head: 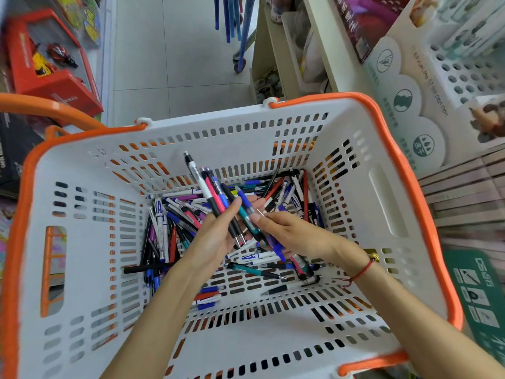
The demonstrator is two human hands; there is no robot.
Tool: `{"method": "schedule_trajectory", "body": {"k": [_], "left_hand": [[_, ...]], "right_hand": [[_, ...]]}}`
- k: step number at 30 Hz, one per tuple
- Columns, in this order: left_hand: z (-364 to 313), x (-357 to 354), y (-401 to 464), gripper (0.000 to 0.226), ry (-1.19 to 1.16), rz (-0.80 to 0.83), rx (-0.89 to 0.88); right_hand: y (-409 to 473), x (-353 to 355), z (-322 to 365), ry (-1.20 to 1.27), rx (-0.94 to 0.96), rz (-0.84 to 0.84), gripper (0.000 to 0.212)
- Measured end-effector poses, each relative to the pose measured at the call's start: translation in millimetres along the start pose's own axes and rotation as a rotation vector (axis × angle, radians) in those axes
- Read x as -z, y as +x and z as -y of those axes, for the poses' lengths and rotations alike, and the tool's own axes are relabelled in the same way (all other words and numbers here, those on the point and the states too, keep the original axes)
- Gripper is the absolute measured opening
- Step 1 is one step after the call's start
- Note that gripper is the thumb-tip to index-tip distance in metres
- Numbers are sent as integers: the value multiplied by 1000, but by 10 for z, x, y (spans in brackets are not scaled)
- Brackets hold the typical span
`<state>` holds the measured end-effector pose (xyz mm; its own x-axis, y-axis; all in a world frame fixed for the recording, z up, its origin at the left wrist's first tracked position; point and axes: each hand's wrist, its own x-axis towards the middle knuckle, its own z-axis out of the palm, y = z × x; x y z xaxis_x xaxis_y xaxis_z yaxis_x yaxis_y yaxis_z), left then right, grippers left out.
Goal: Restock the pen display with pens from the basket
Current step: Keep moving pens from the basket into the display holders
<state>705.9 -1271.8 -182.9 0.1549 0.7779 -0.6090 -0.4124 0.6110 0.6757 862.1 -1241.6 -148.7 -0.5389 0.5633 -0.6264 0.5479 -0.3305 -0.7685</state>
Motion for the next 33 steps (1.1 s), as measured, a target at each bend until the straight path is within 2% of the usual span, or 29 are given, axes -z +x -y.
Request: {"method": "schedule_trajectory", "body": {"k": [2,6,8,12,16,19,22,26,33], "left_hand": [[-19,30,13,30,-93,-32,17],[-56,55,25,30,-228,-47,92],[-52,27,5,31,-194,-23,130],[-2,-9,-12,29,-94,-19,136],[17,-9,1,25,-38,-65,146],[-32,27,-24,23,5,-3,192],[-109,46,-78,26,40,120,320],[-147,39,-140,34,94,245,406],[-176,39,-148,37,81,303,411]], "right_hand": [[17,70,-25,6,-23,-44,43],[29,180,-35,19,-28,-197,42],[37,108,-47,-90,-49,-202,39],[96,-72,-137,-299,23,-325,47],[44,-33,-77,-215,-11,-364,49],[33,137,-17,-111,-25,-559,56],[12,230,33,36,-23,-461,47],[-4,72,81,-7,-44,-253,49],[48,51,0,117,22,-193,51]]}}
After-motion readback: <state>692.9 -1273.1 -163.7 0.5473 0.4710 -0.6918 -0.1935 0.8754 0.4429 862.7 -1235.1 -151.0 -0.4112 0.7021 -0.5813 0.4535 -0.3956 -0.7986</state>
